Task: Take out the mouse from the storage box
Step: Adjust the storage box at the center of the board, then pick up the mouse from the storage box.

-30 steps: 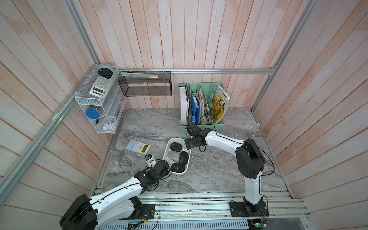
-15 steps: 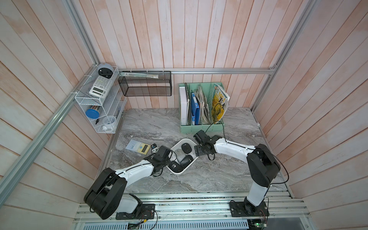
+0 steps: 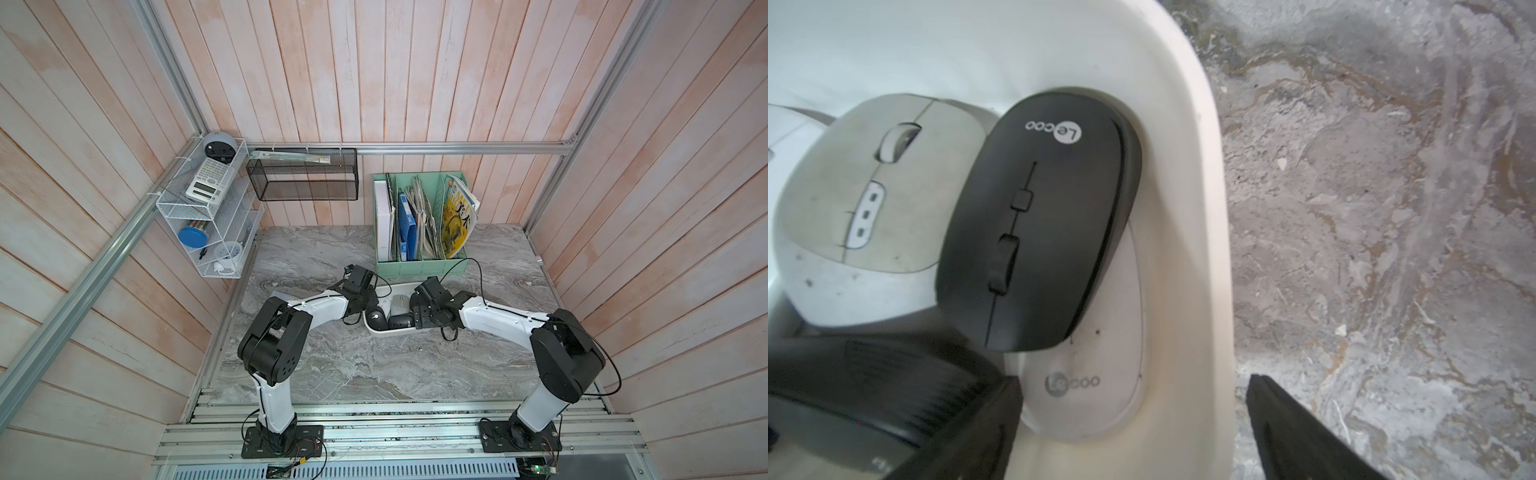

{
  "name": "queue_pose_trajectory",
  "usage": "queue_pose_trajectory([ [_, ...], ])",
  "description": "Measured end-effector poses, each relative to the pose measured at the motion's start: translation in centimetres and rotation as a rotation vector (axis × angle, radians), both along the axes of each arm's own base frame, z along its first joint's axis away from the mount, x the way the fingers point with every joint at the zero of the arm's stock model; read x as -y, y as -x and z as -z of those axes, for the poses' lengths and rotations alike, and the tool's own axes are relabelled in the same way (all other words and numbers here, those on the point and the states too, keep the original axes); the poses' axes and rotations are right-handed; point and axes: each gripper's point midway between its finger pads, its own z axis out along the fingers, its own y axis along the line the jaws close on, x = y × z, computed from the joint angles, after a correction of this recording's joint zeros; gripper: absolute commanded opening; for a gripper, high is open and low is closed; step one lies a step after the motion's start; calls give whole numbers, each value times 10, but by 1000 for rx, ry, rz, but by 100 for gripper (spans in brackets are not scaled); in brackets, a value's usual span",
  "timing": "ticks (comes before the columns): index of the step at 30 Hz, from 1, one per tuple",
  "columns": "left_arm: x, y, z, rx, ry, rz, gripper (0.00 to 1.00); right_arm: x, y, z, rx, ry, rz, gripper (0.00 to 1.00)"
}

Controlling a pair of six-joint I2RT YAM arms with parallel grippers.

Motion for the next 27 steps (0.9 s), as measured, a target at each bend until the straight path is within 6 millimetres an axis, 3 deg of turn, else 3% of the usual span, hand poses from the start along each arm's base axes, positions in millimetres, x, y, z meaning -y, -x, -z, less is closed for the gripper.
queue_pose_trajectory([
  [8, 13, -24, -24, 54, -6, 36, 62, 13, -14, 0, -6, -35, 51, 92],
  [12, 2, -20, -32, 60, -62, 36, 72, 16, -15, -10, 16, -32, 52, 92],
  [15, -12, -11, -54, 94, -101, 22, 75, 19, -15, -27, 54, -39, 48, 92],
  [21, -52, 30, -110, 229, -109, -39, 80, 8, -12, -66, 122, -126, -15, 92],
  [23, -68, 52, -113, 261, -104, -60, 82, -4, -9, -73, 128, -173, -56, 91],
  [27, -101, 98, -100, 288, -108, -103, 85, -39, 0, -77, 107, -240, -165, 89],
])
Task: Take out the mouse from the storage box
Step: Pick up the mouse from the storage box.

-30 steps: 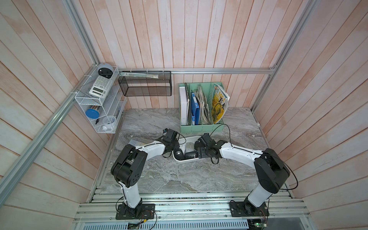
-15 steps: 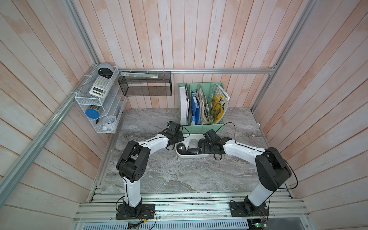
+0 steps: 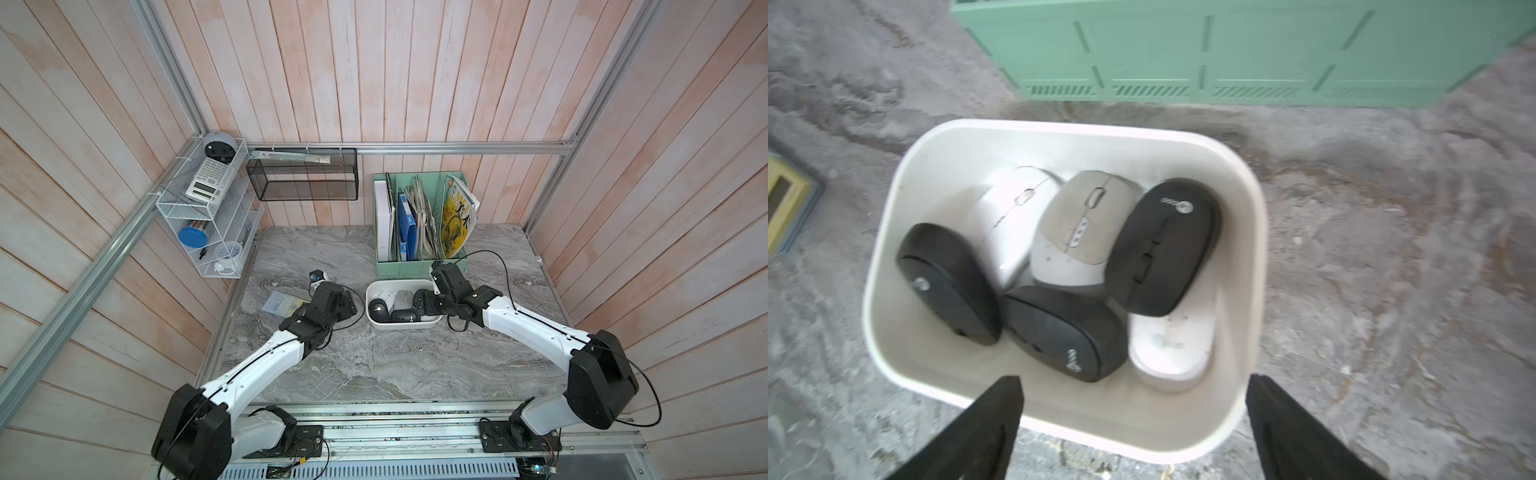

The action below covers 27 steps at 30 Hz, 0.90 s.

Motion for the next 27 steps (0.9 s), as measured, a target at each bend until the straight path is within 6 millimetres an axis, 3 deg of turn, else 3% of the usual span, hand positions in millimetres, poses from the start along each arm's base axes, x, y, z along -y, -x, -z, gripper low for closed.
queue_pose_trajectory([
  [4, -27, 32, 0, 55, -2, -40, 88, -43, 1, 0, -21, -42, -114, 85],
  [8, -48, 53, -19, 167, 27, -82, 91, -73, -1, 5, -49, -79, -194, 81],
  [13, -61, 70, -32, 256, 52, -94, 93, -89, -5, 17, -87, -92, -247, 78],
  [27, -60, 77, -20, 244, 15, -42, 93, -115, -8, 46, -169, -105, -331, 72],
])
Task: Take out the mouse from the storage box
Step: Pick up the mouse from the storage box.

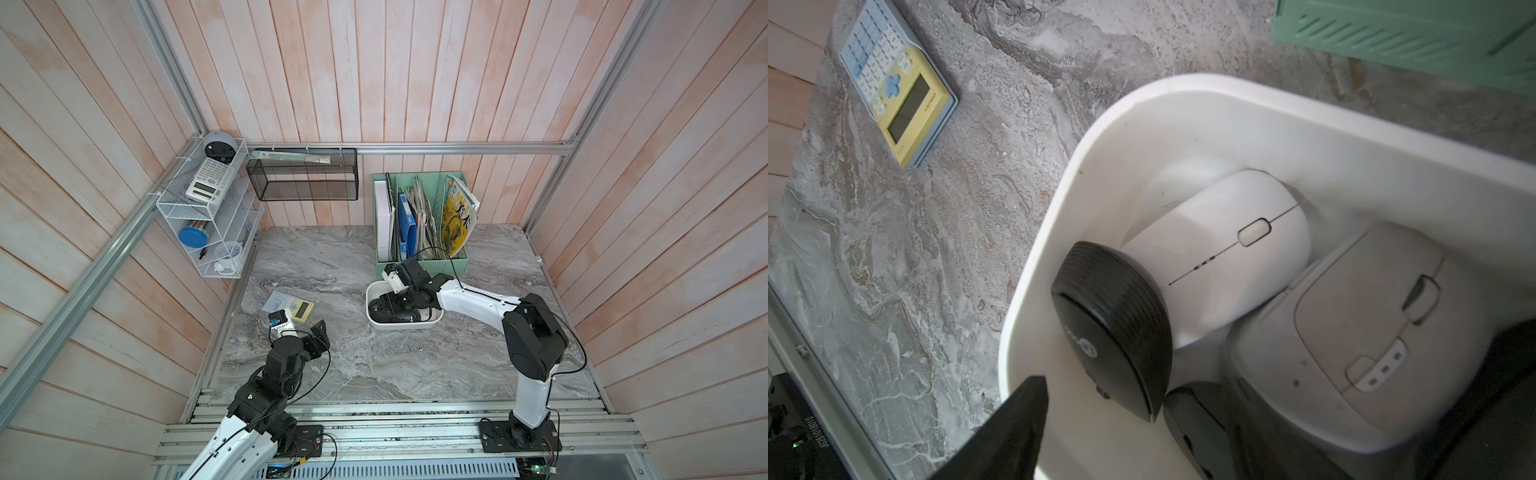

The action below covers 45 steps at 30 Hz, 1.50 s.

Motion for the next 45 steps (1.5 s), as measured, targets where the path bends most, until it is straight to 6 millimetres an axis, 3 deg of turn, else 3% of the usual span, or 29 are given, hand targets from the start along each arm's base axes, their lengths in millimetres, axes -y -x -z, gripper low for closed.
queue_pose_trajectory([
  [19, 3, -1, 2, -6, -3, 18, 94, -17, -6, 22, -47, 7, -37, 70],
  [31, 3, -1, 3, -12, -7, 18, 93, -27, -6, 20, -40, 2, -55, 47],
  [39, 3, -1, 4, -13, -7, 18, 94, -28, -5, 19, -40, -3, -55, 38],
  [45, 3, -1, 4, -14, -8, 18, 94, -30, -4, 18, -38, -3, -50, 47],
])
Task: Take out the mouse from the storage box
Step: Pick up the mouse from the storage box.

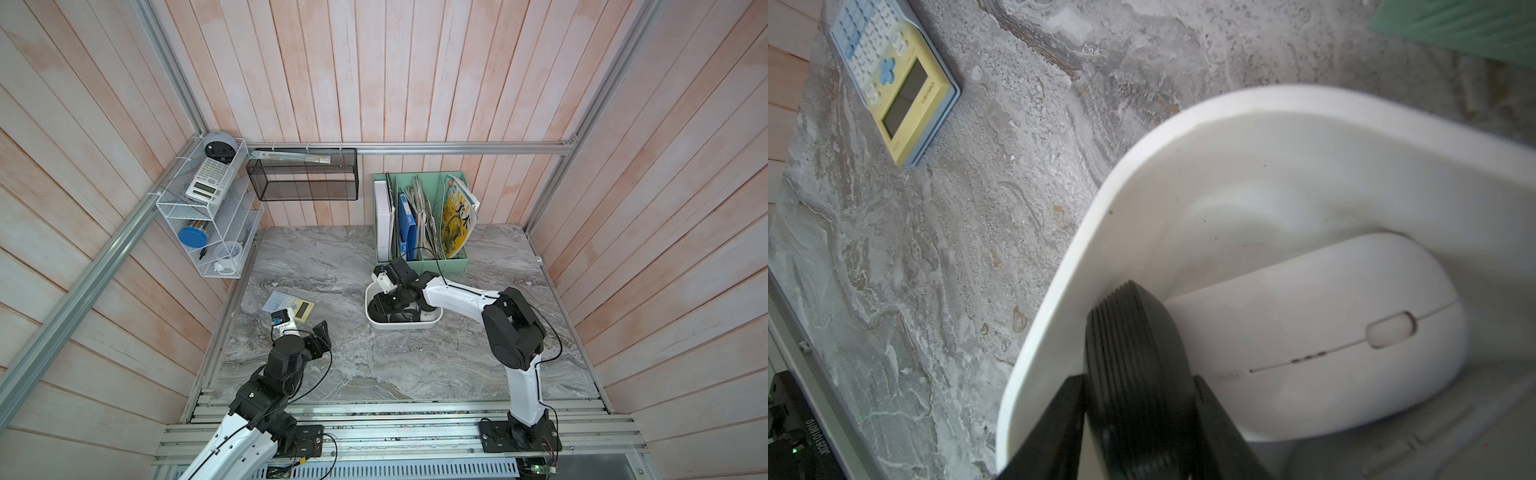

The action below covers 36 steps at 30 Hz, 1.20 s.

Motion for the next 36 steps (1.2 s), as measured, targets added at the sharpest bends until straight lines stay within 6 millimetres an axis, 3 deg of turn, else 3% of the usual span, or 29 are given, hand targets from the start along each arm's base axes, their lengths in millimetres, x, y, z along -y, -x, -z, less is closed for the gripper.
queue_pose_trajectory([
  [4, 0, 0, 1, -4, -2, 0, 94, -2, 3, 7, -9, 12, -1, 48],
  [12, 0, 0, 2, -8, -5, 0, 94, -5, 6, 7, -8, 11, -7, 37],
  [16, 0, 0, 2, -8, -4, 0, 94, -4, 5, 2, 2, 12, 1, 36],
  [20, 0, 0, 2, -8, -4, 0, 94, 2, 3, -12, 30, 20, 20, 35],
  [27, 0, 0, 2, -9, -5, 0, 95, 11, 1, -55, 105, -15, 62, 34],
  [36, 0, 0, 3, -9, -5, 0, 95, 37, 23, -81, 116, -42, 113, 34],
])
